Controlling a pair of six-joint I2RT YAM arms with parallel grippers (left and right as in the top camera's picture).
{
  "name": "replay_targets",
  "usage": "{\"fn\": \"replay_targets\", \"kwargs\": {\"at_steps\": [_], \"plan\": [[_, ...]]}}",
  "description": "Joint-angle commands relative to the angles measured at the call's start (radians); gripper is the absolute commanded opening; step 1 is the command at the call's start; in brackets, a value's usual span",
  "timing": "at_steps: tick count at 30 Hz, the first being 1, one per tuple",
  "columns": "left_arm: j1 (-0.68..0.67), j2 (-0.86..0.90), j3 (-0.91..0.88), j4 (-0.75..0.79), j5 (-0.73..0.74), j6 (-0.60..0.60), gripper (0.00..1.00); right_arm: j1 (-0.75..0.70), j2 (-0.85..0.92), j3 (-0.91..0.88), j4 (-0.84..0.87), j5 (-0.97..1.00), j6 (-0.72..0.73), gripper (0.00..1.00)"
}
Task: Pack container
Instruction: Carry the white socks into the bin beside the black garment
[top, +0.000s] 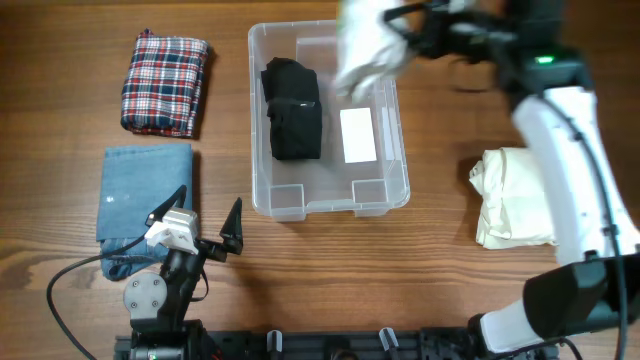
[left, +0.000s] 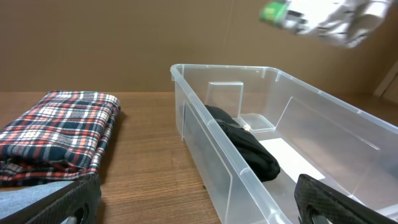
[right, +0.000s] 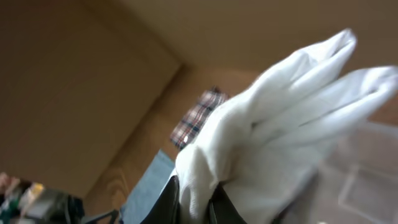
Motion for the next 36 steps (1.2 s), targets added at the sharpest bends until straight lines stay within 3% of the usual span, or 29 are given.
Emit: {"fn": "replay_targets", "kwargs": {"at_steps": [1, 16, 29, 36], "plan": [[0.007, -0.006, -0.006, 0.0, 0.008, 0.015, 1.0, 0.087, 0.037, 0.008, -0.015, 0.259, -0.023, 0.07], [0.007, -0.006, -0.006, 0.0, 0.008, 0.015, 1.0, 0.232, 0.316, 0.008, 0.01, 0.282, -0.045, 0.07], [0.007, -0.006, -0.006, 0.0, 0.008, 0.015, 1.0, 0.225, 0.344, 0.008, -0.056, 0.774, -0.059, 0.08], [0.007, -0.006, -0.006, 0.0, 0.008, 0.015, 1.0, 0.226, 0.344, 0.008, -0.086, 0.844, -0.098, 0.11]]}}
